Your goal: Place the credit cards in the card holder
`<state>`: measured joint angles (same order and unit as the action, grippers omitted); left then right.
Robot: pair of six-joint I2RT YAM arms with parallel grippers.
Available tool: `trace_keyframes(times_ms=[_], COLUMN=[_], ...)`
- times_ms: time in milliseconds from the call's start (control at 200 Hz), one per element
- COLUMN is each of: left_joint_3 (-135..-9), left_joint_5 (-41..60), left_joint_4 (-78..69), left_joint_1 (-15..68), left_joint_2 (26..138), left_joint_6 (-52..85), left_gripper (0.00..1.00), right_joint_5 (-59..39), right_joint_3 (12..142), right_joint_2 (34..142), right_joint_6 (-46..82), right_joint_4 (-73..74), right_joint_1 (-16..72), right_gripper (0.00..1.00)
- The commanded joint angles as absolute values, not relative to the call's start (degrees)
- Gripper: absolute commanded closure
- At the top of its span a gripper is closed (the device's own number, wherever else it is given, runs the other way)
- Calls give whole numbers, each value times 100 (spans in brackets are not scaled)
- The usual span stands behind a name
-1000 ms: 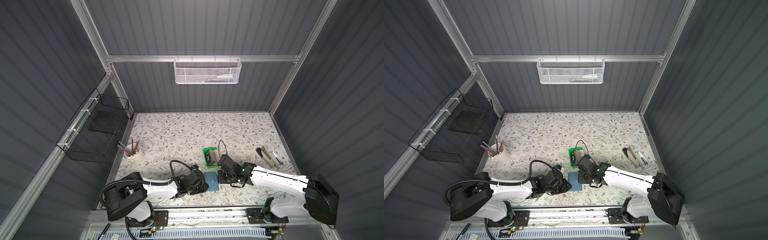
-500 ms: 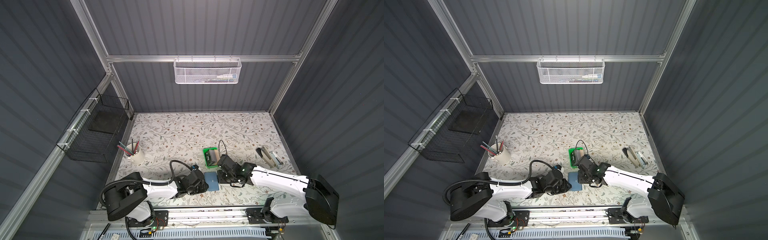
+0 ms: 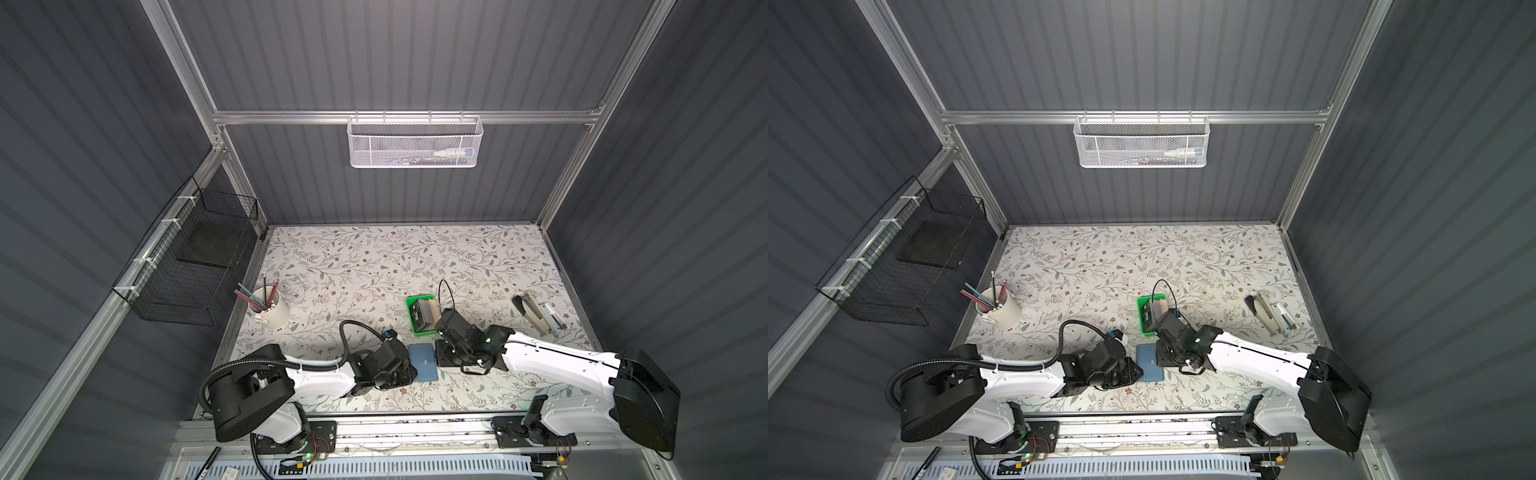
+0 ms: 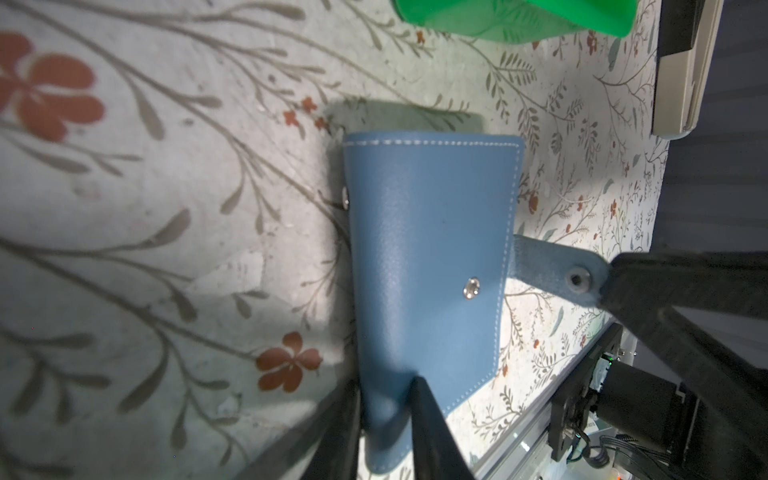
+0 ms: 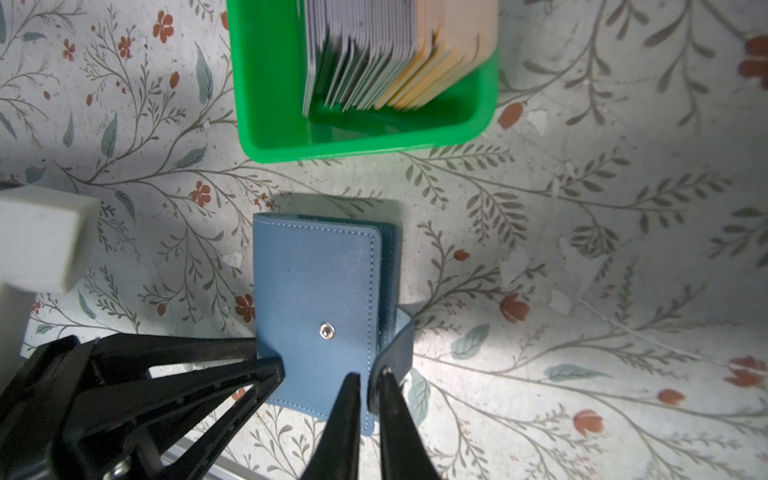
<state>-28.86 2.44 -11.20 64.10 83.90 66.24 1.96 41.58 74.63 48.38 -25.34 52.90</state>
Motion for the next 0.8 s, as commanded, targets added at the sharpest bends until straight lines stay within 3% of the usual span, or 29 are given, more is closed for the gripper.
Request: trace_keyframes(times_ms=[0,565,796], left_joint_3=[-2862,-2910,-2896], left_joint_5=[158,186,193], left_joint_4=[-853,-862,-910], left_joint_1=[6460,6460,6460], left_joint_2=[8477,8477,8510], left_joint_6=[6546,6538,6546], left_gripper=[77,77,77], right_joint_5=[333,336,391], right_joint_3=[4282,4324,4342], right_joint_2=[7560,7647,7698], right_joint_6=[4808,4791,4772], right_joint_4=[-2690,-2698,-2737], right_joint_1=[5320,5335,5342], right_gripper=[85,88,94])
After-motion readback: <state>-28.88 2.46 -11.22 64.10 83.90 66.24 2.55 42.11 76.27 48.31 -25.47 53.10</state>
